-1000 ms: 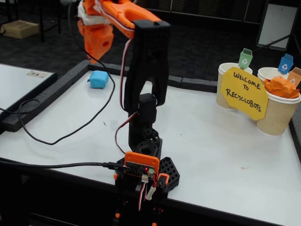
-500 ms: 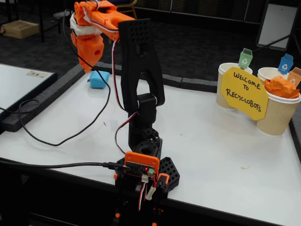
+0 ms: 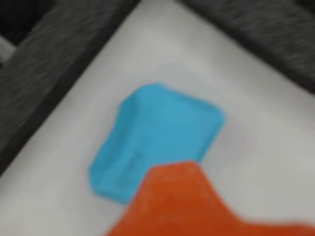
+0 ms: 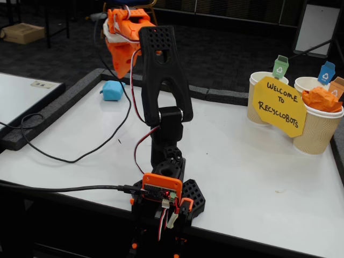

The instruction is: Sort rubbish by color.

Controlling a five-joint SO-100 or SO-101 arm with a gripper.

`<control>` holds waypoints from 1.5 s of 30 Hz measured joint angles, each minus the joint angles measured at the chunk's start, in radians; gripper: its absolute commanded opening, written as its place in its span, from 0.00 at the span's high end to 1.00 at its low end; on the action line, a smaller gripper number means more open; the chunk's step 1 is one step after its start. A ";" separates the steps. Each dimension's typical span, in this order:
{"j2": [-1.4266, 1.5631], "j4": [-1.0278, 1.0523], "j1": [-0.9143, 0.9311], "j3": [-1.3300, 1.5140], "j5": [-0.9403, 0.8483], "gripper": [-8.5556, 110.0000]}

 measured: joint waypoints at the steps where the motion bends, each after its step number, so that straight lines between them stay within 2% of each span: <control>1: -0.006 -0.002 0.002 -0.006 0.000 0.90; 8: -0.035 0.000 -0.018 -0.012 -0.046 0.89; 26: -0.035 0.202 -0.060 -0.014 -0.813 0.93; 30: -0.035 0.152 -0.084 -0.014 -0.844 0.92; 32: -0.035 0.098 -0.091 -0.014 -0.845 0.88; 38: -0.035 0.014 -0.097 -0.014 -0.847 0.89; 45: -0.035 -0.035 -0.097 -0.014 -0.859 0.78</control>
